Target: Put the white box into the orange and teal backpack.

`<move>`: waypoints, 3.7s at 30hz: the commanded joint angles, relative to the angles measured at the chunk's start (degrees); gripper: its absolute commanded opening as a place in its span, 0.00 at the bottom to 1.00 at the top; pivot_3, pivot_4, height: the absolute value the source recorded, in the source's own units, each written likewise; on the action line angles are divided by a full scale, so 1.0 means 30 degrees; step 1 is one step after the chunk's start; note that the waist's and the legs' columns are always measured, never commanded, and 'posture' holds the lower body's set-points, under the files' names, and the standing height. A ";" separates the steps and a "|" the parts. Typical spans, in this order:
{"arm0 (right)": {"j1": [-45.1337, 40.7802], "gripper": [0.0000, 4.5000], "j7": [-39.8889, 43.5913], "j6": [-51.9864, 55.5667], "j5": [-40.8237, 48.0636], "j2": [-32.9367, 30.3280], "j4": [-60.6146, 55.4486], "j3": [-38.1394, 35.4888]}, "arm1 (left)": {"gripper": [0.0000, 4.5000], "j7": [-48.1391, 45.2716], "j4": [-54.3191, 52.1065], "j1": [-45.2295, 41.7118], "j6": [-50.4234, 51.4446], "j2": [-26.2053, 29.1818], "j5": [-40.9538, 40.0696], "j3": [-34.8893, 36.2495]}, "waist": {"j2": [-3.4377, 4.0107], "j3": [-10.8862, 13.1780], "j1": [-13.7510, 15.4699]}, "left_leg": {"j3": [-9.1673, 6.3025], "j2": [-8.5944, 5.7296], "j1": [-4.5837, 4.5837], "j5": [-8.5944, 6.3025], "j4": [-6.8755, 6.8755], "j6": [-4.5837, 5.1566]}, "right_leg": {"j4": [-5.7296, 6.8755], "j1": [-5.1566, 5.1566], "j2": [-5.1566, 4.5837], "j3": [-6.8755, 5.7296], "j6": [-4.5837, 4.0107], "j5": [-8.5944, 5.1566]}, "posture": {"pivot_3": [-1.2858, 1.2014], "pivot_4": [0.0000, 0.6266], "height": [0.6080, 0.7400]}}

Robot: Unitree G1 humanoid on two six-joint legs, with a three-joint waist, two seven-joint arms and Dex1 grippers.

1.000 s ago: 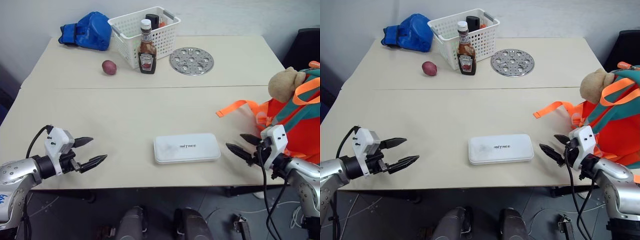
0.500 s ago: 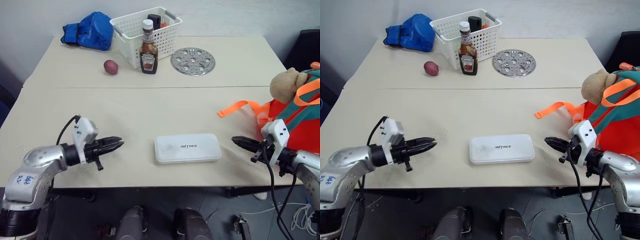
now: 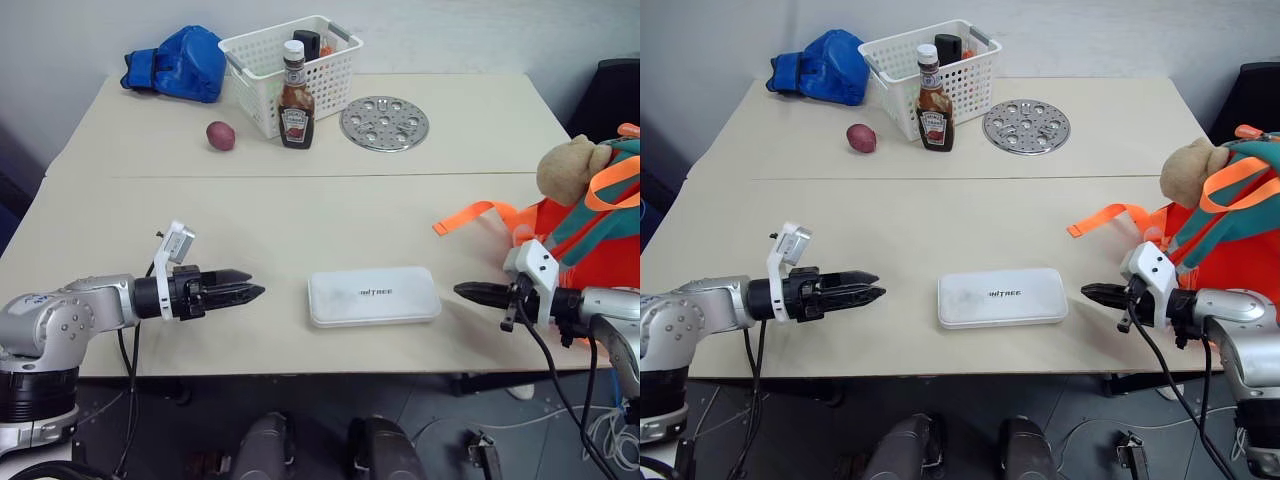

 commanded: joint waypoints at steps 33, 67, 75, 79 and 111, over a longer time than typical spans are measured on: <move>-0.1878 0.00 -0.0159 -0.3156 -0.2944 0.1100 0.1307 0.2616 | 1.00 0.3704 1.0158 -0.8641 0.3983 -0.8820 0.3566 -0.4474 | -0.0025 0.0002 0.0503 | -0.0002 -0.0016 0.0052 0.0035 0.0118 -0.0023 | 0.0053 0.0072 0.0005 0.0016 0.0001 -0.0001 | 0.52 0.24 1.00; 0.7950 0.59 -0.8030 0.9706 0.5428 0.2649 -1.2835 -1.2446 | 0.27 0.1214 0.2693 -0.6176 0.1620 -0.4988 0.1487 0.0668 | -0.0034 0.0006 0.0436 | -0.0030 -0.0005 0.0002 0.0031 0.0061 -0.0039 | 0.0026 0.0031 0.0006 0.0023 -0.0001 -0.0002 | 0.52 0.24 1.00; 0.6722 0.99 -1.1731 1.2406 0.7610 0.2984 -1.2798 -1.5025 | 0.27 0.2081 0.1588 -0.6445 0.0386 -0.5475 0.0908 0.1230 | -0.0040 0.0004 0.0472 | -0.0019 -0.0012 -0.0009 0.0025 0.0020 -0.0019 | -0.0005 0.0015 0.0005 0.0036 -0.0013 -0.0008 | 0.52 0.24 1.00; 0.4122 0.99 -1.4296 1.2241 0.6620 0.3228 -1.1244 -1.2937 | 0.27 0.2364 0.0487 -0.6176 0.0366 -0.5596 0.0402 0.1227 | -0.0040 0.0005 0.0361 | -0.0004 -0.0016 -0.0004 0.0027 0.0006 -0.0020 | -0.0001 0.0006 0.0007 0.0037 -0.0012 -0.0007 | 0.52 0.24 1.00; -0.3535 0.00 -0.7474 0.5793 0.6390 0.3887 -0.3592 -0.4537 | 0.27 0.5092 -0.0823 -0.4703 -0.0941 -0.3361 -0.1118 0.4641 | -0.0037 0.0010 -0.0235 | 0.0005 0.0006 0.0010 0.0050 -0.0032 -0.0045 | 0.0028 -0.0021 0.0039 0.0034 -0.0011 -0.0008 | 0.52 0.24 1.00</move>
